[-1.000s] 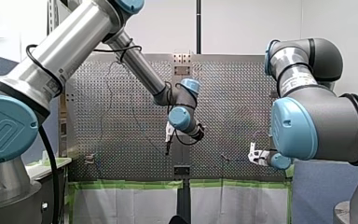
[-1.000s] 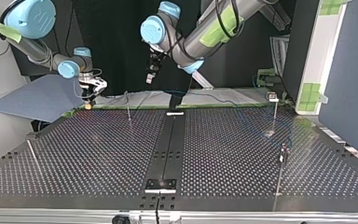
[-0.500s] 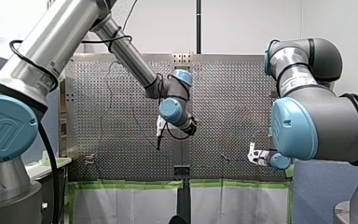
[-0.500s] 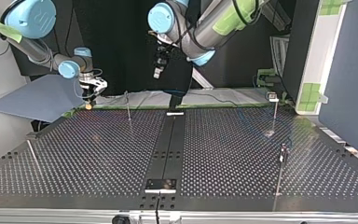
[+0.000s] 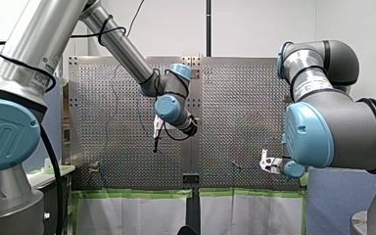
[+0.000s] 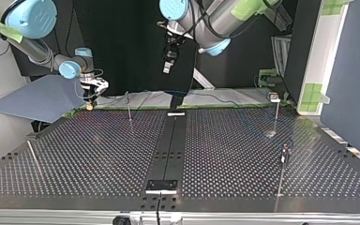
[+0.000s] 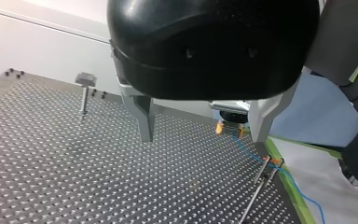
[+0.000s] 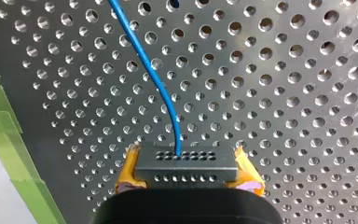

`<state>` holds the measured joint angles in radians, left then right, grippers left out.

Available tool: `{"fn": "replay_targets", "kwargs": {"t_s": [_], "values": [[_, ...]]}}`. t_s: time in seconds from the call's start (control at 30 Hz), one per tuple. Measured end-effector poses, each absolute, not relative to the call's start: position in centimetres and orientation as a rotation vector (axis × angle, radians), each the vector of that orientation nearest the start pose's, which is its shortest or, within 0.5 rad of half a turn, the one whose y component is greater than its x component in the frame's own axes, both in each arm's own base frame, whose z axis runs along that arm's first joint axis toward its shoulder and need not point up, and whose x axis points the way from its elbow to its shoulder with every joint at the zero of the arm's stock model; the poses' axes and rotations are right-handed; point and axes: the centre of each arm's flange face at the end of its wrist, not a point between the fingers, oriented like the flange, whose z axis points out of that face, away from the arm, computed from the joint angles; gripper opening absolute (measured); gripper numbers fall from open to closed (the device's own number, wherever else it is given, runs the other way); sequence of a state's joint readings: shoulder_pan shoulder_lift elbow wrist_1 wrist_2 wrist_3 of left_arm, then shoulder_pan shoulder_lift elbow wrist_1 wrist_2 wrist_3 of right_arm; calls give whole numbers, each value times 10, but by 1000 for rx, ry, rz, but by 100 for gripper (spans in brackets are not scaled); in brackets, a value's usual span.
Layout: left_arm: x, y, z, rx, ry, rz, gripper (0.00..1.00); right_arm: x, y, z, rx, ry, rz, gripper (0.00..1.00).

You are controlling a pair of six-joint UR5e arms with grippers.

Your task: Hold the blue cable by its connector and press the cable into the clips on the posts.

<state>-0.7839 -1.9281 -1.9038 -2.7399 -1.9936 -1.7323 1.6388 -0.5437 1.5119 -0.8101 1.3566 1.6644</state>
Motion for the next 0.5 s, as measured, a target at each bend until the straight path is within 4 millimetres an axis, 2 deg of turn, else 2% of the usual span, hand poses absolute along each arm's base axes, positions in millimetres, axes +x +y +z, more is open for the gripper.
{"fn": "replay_targets", "kwargs": {"t_s": [0.5], "values": [[261, -388, 206, 250, 1819, -289, 99, 201, -652, -56, 1523, -1263, 1394, 0]]}}
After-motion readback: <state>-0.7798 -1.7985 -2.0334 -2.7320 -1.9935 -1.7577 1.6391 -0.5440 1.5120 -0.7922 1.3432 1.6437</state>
